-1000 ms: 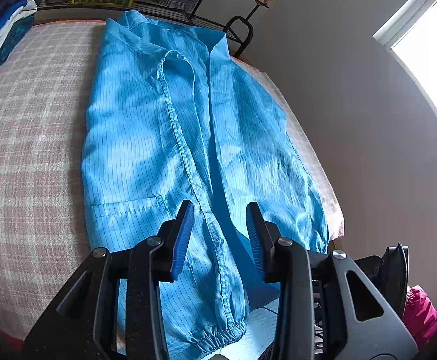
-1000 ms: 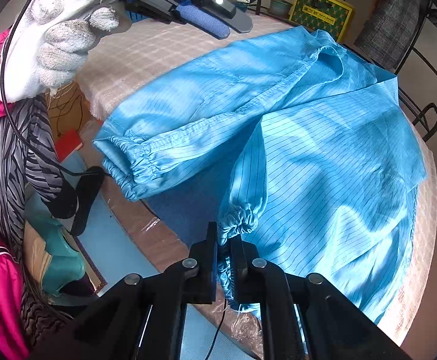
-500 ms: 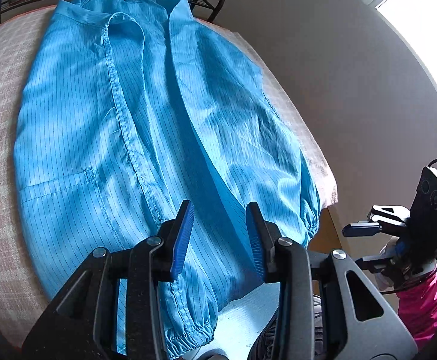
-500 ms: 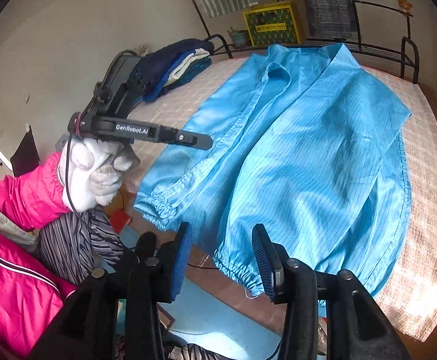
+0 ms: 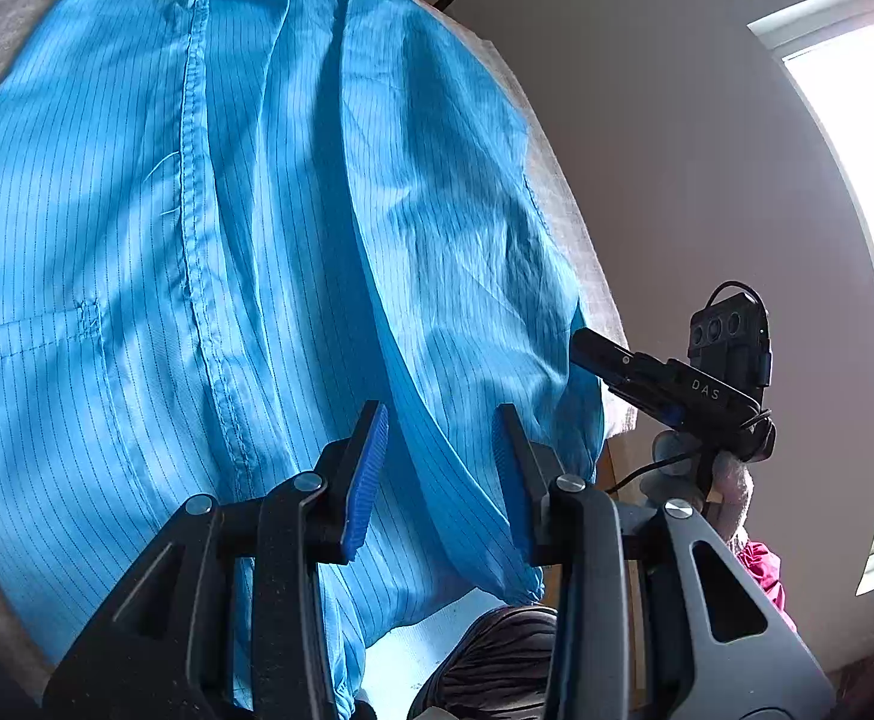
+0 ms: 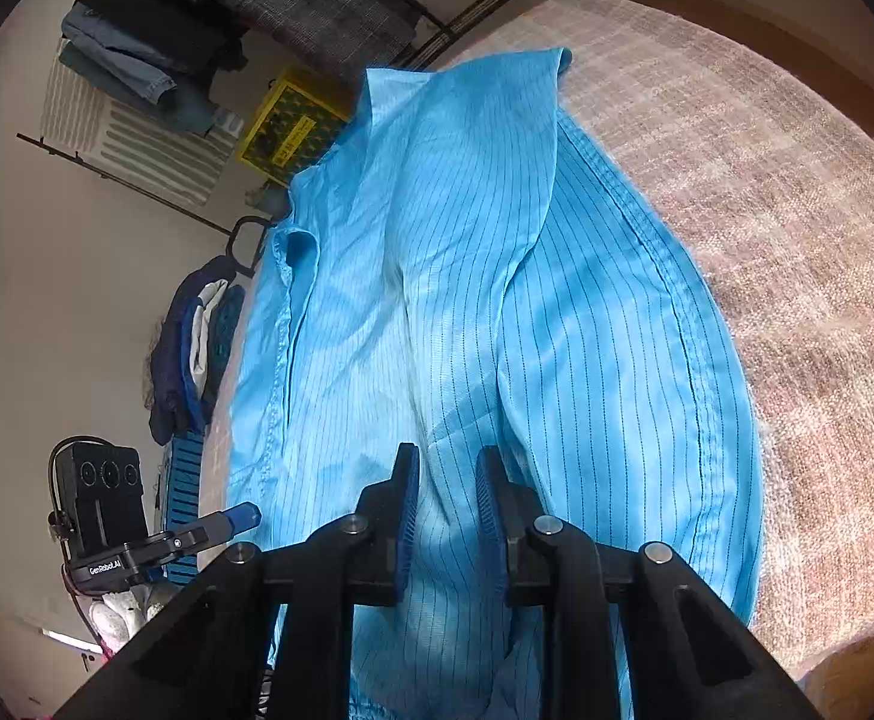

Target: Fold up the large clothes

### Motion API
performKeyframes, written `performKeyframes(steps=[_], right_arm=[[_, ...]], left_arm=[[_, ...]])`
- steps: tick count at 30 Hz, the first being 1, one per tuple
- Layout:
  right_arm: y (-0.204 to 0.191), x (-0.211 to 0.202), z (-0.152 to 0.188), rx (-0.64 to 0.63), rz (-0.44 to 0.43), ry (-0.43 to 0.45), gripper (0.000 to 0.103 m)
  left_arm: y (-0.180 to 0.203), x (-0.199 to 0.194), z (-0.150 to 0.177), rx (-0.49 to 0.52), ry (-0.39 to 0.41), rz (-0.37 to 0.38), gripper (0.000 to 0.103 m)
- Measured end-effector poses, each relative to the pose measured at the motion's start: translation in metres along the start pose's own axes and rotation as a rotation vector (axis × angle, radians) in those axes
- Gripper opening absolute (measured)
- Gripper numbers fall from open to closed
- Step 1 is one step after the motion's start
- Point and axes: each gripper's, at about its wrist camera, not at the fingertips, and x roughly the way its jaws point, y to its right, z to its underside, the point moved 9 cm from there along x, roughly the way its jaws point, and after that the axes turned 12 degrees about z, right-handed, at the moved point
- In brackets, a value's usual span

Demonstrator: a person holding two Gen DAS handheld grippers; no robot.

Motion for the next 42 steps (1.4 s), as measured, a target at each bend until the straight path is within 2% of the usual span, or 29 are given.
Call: performKeyframes(steps=[3,4,5,6,8,10,11,12,14,15,18,20,23,25,27,28,29,31,34,42], right_arm=[[-0.002,-0.005,-0.006,-0.041,0.065,0.024,0.000],[-0.002,-0.008,-0.009,-0.057,0.080,0.029,0.000],[-0.001,-0.013,-0.013,-0.071,0.095,0.035,0.000],[0.000,-0.018,-0.016,-0.080,0.104,0.038,0.000],[0.003,-0.026,-0.024,-0.085,0.120,0.052,0.000],[0.004,-0.034,-0.029,-0.076,0.090,0.079,0.000],[0.005,-0.037,-0.031,-0.060,0.074,0.089,0.007],[0.007,-0.037,-0.033,-0.036,0.067,0.082,0.026],[0.013,-0.032,-0.031,0.015,0.029,0.057,0.054],[0.013,-0.029,-0.029,0.022,0.016,0.046,0.048],[0.011,-0.013,-0.017,0.019,-0.005,-0.004,0.042],[0.007,-0.004,-0.009,0.018,-0.031,-0.026,0.042],[0.010,0.014,-0.002,0.034,-0.020,-0.063,0.041],[0.016,0.021,0.000,0.076,-0.033,-0.068,0.035],[0.017,0.019,-0.003,0.090,-0.041,-0.051,0.016],[0.016,0.016,-0.004,0.087,-0.058,-0.042,0.014],[0.013,0.012,-0.006,0.083,-0.077,-0.029,0.006],[0.005,0.001,-0.011,0.049,-0.081,0.013,0.004],[-0.003,-0.014,-0.019,-0.017,-0.030,0.046,0.002],[0.026,-0.021,-0.040,-0.090,0.215,0.006,0.002]], left_arm=[[-0.005,0.014,-0.001,0.021,-0.027,-0.043,0.035],[-0.005,0.019,0.001,0.037,-0.042,-0.064,0.032],[-0.007,0.024,0.004,0.053,-0.059,-0.084,0.016],[-0.008,0.028,0.007,0.062,-0.075,-0.103,0.007],[-0.011,0.032,0.012,0.076,-0.083,-0.116,0.007],[-0.010,0.032,0.013,0.084,-0.082,-0.122,0.005],[-0.009,0.032,0.014,0.088,-0.081,-0.123,0.005],[-0.007,0.033,0.015,0.090,-0.079,-0.122,0.005],[-0.006,0.032,0.015,0.096,-0.076,-0.129,0.004],[-0.007,0.032,0.016,0.096,-0.075,-0.135,0.004],[-0.017,0.026,0.018,0.083,-0.080,-0.147,0.003],[-0.022,0.025,0.018,0.073,-0.083,-0.142,0.003],[-0.023,0.022,0.018,0.080,-0.084,-0.144,0.003],[-0.023,0.022,0.019,0.087,-0.084,-0.150,0.003],[-0.022,0.022,0.021,0.094,-0.085,-0.153,0.002],[-0.021,0.024,0.023,0.098,-0.086,-0.154,0.002],[-0.018,0.030,0.025,0.099,-0.087,-0.155,0.002],[-0.016,0.032,0.029,0.098,-0.091,-0.149,0.002],[-0.006,0.045,0.036,0.108,-0.103,-0.140,0.002],[0.024,0.088,0.053,0.135,-0.154,-0.108,0.001]])
